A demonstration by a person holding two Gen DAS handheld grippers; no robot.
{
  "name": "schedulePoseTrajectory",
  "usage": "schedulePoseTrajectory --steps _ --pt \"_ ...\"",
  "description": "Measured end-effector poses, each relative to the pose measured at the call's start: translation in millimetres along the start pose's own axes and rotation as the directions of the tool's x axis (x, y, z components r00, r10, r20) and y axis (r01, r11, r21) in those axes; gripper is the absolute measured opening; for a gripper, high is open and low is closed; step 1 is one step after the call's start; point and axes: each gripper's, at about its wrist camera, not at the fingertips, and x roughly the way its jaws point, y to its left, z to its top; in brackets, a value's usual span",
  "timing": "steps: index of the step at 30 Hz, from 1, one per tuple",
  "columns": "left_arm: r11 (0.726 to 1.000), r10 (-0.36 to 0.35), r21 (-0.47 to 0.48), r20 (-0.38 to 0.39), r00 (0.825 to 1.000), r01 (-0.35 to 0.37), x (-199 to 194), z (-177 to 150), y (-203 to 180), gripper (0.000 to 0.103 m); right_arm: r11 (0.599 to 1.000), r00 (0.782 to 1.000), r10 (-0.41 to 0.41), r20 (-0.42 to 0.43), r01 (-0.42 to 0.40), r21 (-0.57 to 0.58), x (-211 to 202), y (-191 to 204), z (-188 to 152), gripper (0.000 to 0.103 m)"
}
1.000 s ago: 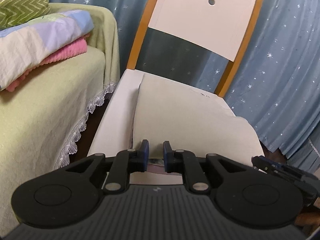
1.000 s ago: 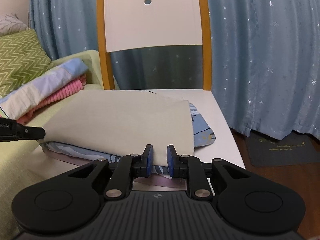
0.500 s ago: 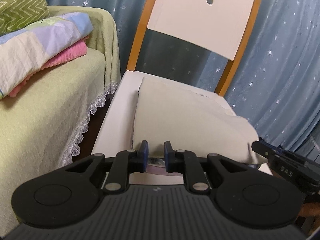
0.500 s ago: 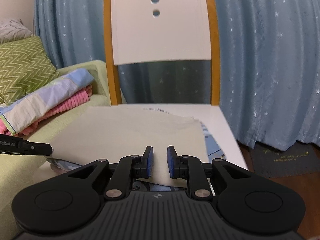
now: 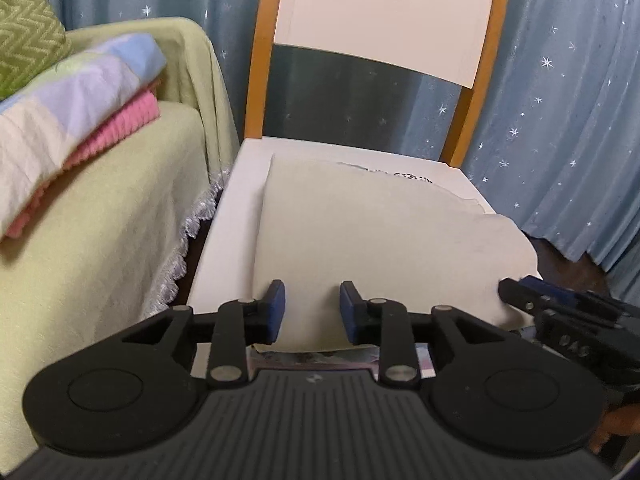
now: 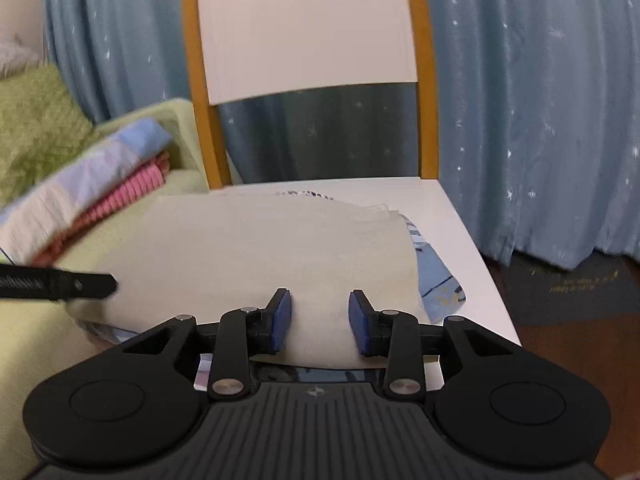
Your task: Fold clothes
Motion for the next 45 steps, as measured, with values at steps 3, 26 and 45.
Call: schedulePoseTrajectory --steps 3,26,45 --pt "1.0 0.021 -0.003 -0.016 1.0 -0.021 -21.2 -2.8 -12.4 0.037 1.0 1.0 0.013 0.014 -0.014 0.023 -27.3 1.0 -0.9 0.047" --pt "0.987 0.158 0.014 0.008 0.987 -0.158 -204.8 -78.8 -92.8 0.09 0.999 0.999 -0.034 -0.036 0.033 -0.011 -206.2 31.1 -27.4 0.101" --pt "0.98 0.196 -0.045 0.03 0.98 -0.195 -241.5 -101.4 -95.2 0.102 0.993 0.992 -0.109 -0.069 0.112 0.044 -235.1 27.8 -38.6 0.103"
